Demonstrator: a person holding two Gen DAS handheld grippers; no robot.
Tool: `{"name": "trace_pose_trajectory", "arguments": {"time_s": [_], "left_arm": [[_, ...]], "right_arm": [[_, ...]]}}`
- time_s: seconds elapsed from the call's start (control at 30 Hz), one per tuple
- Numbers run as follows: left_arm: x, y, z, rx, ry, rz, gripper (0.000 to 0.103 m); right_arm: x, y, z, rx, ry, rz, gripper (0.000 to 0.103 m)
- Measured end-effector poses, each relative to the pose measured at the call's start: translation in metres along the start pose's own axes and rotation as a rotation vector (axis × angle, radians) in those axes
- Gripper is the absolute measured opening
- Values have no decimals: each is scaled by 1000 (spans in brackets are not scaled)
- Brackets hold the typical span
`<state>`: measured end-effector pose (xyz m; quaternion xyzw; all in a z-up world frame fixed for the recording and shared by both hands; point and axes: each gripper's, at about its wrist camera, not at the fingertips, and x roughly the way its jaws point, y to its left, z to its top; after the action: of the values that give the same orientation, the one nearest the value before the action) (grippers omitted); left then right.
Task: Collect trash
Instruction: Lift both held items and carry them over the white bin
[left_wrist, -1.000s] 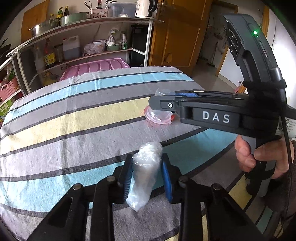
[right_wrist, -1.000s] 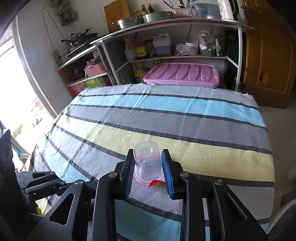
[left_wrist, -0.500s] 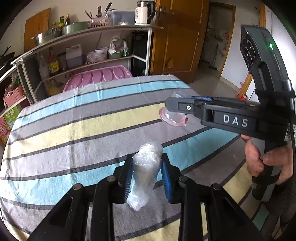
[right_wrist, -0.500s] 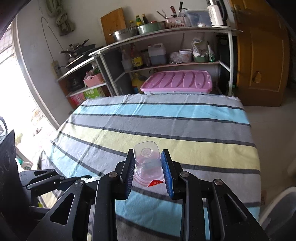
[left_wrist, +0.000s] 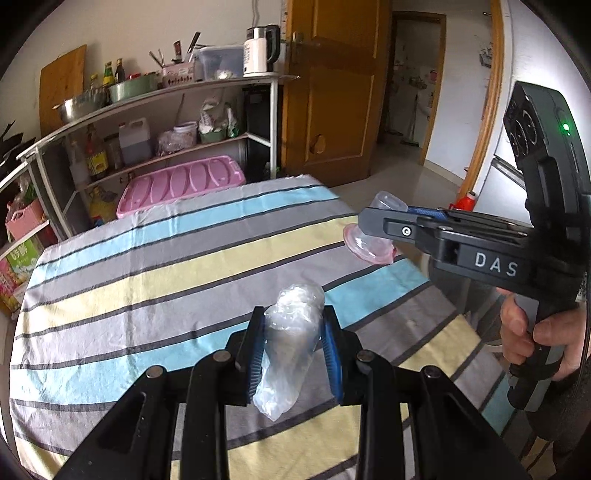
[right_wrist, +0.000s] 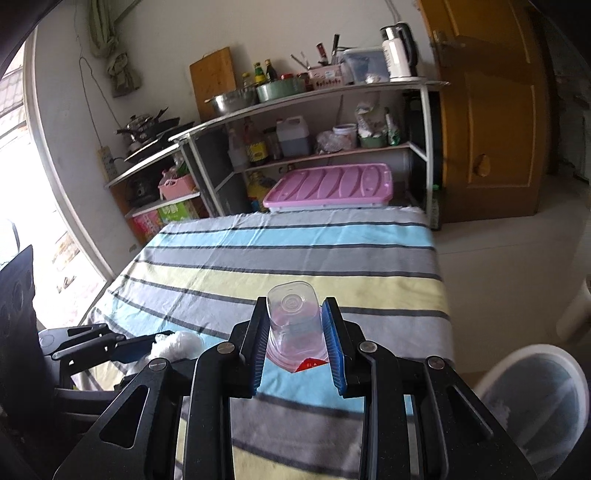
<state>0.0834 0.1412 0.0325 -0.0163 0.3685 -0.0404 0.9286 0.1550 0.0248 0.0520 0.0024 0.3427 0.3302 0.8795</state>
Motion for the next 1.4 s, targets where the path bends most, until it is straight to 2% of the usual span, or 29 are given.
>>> {"name": "trace_pose_trajectory", "arguments": {"time_s": [0.37,0.87,1.17,1.4], "left_arm": [[-7,-47,14,50,-32,-61,31],[14,-143,31,158,-25,-175,31],[44,-201,29,215,33,-229,31],[67,-231,20,244,92,-259,31]], "right_arm": [[-63,-31,-16,42,-59,-84,30],[-143,-112,-52,170,-96,-259,30],[-166,-161,-85,248,-47,-375,30],[-159,-188,-109,297,18,-408,30]]}}
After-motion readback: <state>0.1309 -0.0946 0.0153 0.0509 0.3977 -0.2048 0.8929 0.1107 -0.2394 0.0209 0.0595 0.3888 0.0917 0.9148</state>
